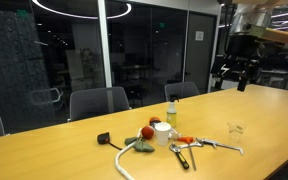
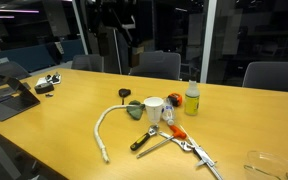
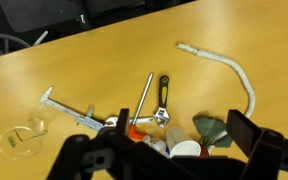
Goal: Put the clear cup upright
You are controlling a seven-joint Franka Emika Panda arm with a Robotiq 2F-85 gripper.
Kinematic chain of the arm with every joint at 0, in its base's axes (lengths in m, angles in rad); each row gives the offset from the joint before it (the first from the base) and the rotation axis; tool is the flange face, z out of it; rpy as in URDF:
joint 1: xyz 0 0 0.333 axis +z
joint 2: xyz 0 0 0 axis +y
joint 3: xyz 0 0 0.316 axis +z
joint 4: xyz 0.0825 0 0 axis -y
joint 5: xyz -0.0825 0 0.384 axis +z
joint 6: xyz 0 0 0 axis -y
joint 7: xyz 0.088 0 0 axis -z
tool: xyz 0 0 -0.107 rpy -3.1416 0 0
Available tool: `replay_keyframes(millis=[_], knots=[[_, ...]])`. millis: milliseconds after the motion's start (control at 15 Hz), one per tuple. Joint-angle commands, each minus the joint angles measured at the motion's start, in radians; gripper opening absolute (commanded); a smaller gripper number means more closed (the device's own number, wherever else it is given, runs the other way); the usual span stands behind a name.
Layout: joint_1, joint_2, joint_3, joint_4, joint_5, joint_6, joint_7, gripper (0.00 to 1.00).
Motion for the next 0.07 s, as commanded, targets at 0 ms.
replay_keyframes(millis=[0], knots=[[-0.032, 0.019, 0.014, 0.004, 0.018, -0.02, -0.02, 1.0]])
